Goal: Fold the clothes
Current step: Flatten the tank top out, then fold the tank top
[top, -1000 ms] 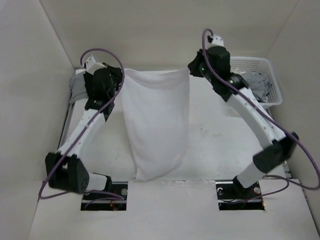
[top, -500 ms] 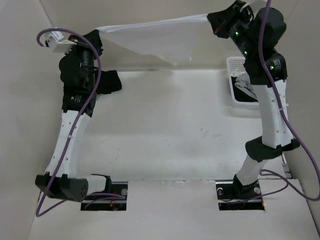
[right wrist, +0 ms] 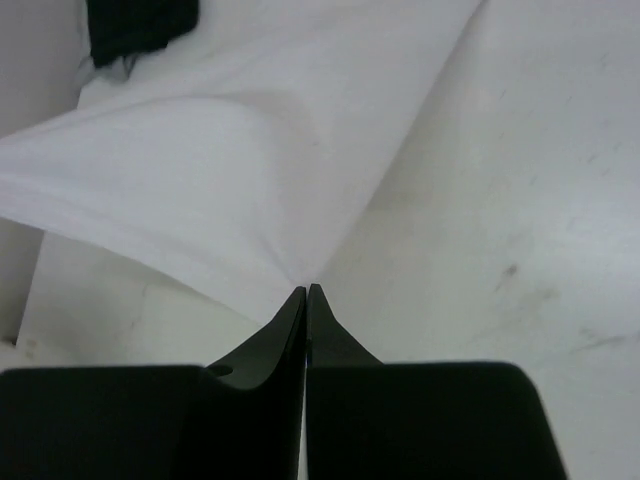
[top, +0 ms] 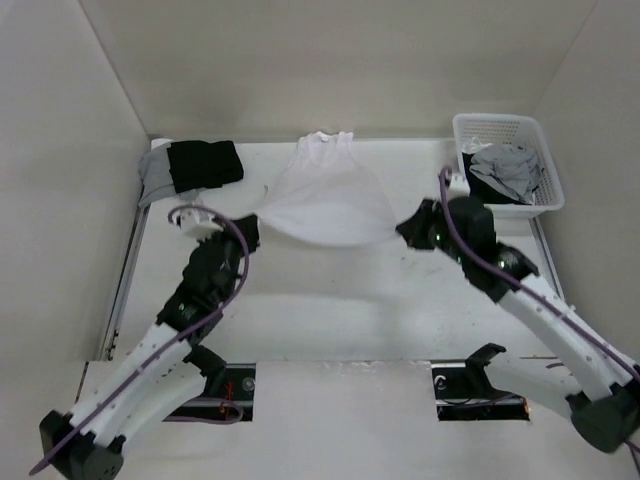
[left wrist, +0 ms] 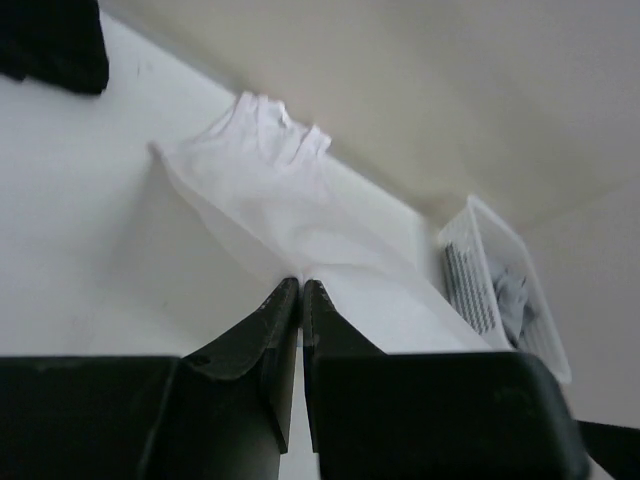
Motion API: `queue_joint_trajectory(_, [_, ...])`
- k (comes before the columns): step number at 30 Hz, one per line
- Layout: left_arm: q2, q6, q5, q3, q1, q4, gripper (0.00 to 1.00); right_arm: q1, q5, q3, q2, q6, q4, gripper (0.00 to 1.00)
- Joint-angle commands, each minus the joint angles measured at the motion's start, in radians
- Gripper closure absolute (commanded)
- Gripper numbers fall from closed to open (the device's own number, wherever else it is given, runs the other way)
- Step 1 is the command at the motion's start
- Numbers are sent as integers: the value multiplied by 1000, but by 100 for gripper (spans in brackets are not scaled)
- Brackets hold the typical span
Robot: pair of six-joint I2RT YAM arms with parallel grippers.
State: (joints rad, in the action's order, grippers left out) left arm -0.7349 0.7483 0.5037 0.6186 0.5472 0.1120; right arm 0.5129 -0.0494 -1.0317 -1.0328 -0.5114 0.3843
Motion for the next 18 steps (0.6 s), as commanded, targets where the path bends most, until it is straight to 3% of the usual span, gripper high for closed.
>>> queue_joint_trajectory(1, [282, 26, 131, -106, 104, -136, 96, 135, -49, 221, 219, -126, -99, 99])
queue_joint_trajectory(5, [555, 170, 194, -140, 252, -573, 96, 415, -78, 499, 442, -344, 14, 100])
queue_joint_trajectory(9, [646, 376, 205, -137, 329, -888, 97, 693, -228, 576, 576, -562, 194, 100])
queue_joint_trajectory(13, [620, 430, 197, -155, 332, -940, 97, 836, -342, 565, 561, -673, 281, 100])
queue_joint_trajectory(18, [552, 413, 240, -125, 316, -897, 96, 806, -342, 532, 459, -609, 207, 99])
